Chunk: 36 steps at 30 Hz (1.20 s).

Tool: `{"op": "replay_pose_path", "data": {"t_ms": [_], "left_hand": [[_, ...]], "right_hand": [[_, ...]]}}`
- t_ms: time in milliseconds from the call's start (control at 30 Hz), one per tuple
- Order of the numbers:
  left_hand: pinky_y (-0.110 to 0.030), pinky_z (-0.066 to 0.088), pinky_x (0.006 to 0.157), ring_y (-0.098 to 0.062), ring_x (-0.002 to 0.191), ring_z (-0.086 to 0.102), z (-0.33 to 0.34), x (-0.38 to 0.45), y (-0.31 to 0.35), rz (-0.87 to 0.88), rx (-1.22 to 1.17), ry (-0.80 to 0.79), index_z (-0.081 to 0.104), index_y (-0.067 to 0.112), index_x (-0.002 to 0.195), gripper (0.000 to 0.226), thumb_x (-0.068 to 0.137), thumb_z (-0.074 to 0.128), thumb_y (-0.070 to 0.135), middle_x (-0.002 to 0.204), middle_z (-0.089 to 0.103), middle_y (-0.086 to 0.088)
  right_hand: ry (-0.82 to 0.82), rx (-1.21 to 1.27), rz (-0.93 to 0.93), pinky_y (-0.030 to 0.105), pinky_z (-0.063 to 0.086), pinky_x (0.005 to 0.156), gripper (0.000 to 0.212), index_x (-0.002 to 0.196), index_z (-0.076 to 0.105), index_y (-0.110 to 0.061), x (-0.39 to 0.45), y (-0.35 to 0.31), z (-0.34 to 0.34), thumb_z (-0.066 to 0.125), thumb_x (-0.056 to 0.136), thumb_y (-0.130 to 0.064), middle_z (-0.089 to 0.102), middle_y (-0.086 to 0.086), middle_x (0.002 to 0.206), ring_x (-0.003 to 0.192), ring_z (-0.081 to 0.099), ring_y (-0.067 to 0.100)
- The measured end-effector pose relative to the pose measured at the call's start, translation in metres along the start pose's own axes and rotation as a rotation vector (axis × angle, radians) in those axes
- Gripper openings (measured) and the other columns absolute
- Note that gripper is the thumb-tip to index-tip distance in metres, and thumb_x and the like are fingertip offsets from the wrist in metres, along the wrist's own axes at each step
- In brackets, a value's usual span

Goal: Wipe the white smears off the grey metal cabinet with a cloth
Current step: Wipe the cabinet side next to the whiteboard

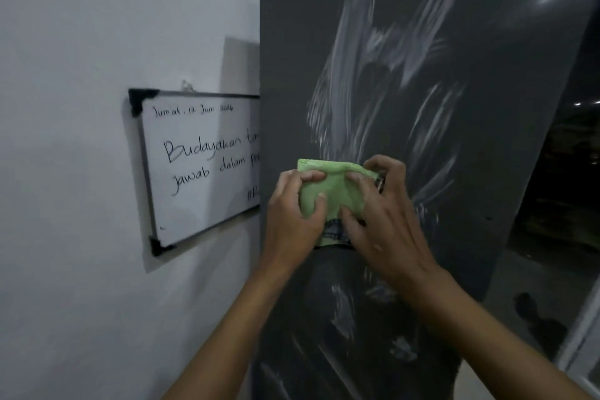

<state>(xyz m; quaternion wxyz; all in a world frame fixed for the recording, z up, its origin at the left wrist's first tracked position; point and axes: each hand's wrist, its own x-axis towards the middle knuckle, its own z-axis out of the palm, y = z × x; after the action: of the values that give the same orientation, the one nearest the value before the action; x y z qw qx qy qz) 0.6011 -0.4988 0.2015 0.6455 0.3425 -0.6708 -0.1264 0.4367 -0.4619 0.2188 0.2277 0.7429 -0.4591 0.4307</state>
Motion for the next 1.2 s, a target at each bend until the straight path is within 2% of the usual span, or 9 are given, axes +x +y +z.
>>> {"op": "replay_pose_path", "data": {"t_ms": [100,200,367,600,733,867,1033,1133,1200], "left_hand": [[-0.011,0.047,0.095,-0.001,0.114,0.058,-0.015,0.035,0.01,0.102,-0.009,-0.038,0.066,0.019,0.122,0.035,0.09,0.07,0.003,0.124,0.057,0.006],[-0.007,0.044,0.094,-0.005,0.115,0.054,-0.023,0.069,0.021,0.207,0.01,-0.105,0.063,0.014,0.129,0.046,0.087,0.074,0.0,0.13,0.053,0.001],[-0.002,0.036,0.098,-0.012,0.124,0.048,-0.015,0.116,0.042,0.324,-0.025,-0.191,0.058,0.009,0.137,0.055,0.087,0.078,0.004,0.139,0.05,-0.007],[-0.036,0.045,0.108,-0.027,0.129,0.051,0.011,0.166,0.088,0.426,-0.098,-0.161,0.055,0.005,0.142,0.057,0.09,0.077,0.007,0.141,0.05,-0.014],[-0.037,0.043,0.113,-0.027,0.134,0.046,0.034,0.189,0.119,0.503,-0.032,-0.106,0.055,0.007,0.145,0.058,0.089,0.069,-0.003,0.147,0.048,-0.012],[-0.036,0.047,0.109,-0.025,0.135,0.038,0.053,0.194,0.123,0.573,0.2,-0.078,0.052,0.012,0.149,0.067,0.086,0.064,-0.007,0.155,0.043,-0.005],[-0.041,0.053,0.098,-0.031,0.129,0.046,0.055,0.195,0.109,0.599,0.268,-0.019,0.053,0.02,0.149,0.047,0.103,0.062,0.026,0.146,0.041,-0.014],[-0.042,0.048,0.1,-0.034,0.122,0.045,0.052,0.199,0.1,0.661,0.398,0.037,0.056,0.022,0.149,0.05,0.099,0.062,0.024,0.14,0.045,-0.018],[-0.038,0.045,0.099,-0.032,0.118,0.044,0.049,0.202,0.098,0.643,0.368,0.031,0.06,0.021,0.144,0.049,0.095,0.058,0.016,0.136,0.046,-0.018]], "right_hand": [[0.075,-0.195,-0.015,0.022,0.046,0.094,0.049,0.127,0.059,-0.002,0.038,-0.014,-0.008,0.076,0.086,-0.022,0.031,0.011,0.143,0.126,0.04,0.017],[0.122,-0.411,-0.004,0.034,0.042,0.107,0.051,0.121,0.057,0.001,0.069,-0.028,-0.017,0.075,0.084,-0.029,0.034,0.018,0.143,0.128,0.036,0.03],[0.16,-0.63,0.058,0.04,0.037,0.107,0.042,0.121,0.055,0.005,0.109,-0.034,-0.042,0.066,0.091,-0.022,0.043,0.026,0.146,0.127,0.029,0.031],[0.3,-0.848,0.121,0.044,0.034,0.105,0.034,0.131,0.05,0.007,0.158,-0.023,-0.075,0.039,0.108,-0.016,0.044,0.025,0.149,0.131,0.023,0.033],[0.288,-0.858,0.215,0.047,0.026,0.118,0.06,0.149,0.036,0.009,0.173,-0.012,-0.089,0.032,0.104,-0.03,0.031,0.028,0.16,0.148,0.011,0.037],[0.173,-0.916,0.281,0.048,-0.006,0.129,0.077,0.165,0.004,0.0,0.17,0.002,-0.083,0.035,0.108,-0.042,-0.001,0.026,0.168,0.154,-0.012,0.041],[0.214,-0.96,0.205,0.045,0.024,0.118,0.067,0.16,0.028,0.0,0.166,0.012,-0.077,0.053,0.104,-0.028,0.037,0.022,0.152,0.137,0.026,0.036],[0.234,-0.96,0.165,0.048,0.023,0.123,0.08,0.16,0.032,0.003,0.164,0.017,-0.066,0.064,0.096,-0.035,0.043,0.024,0.152,0.143,0.042,0.04],[0.234,-0.917,0.175,0.053,0.012,0.129,0.083,0.163,0.021,0.007,0.163,0.02,-0.053,0.05,0.102,-0.042,0.029,0.032,0.163,0.153,0.027,0.047]]}}
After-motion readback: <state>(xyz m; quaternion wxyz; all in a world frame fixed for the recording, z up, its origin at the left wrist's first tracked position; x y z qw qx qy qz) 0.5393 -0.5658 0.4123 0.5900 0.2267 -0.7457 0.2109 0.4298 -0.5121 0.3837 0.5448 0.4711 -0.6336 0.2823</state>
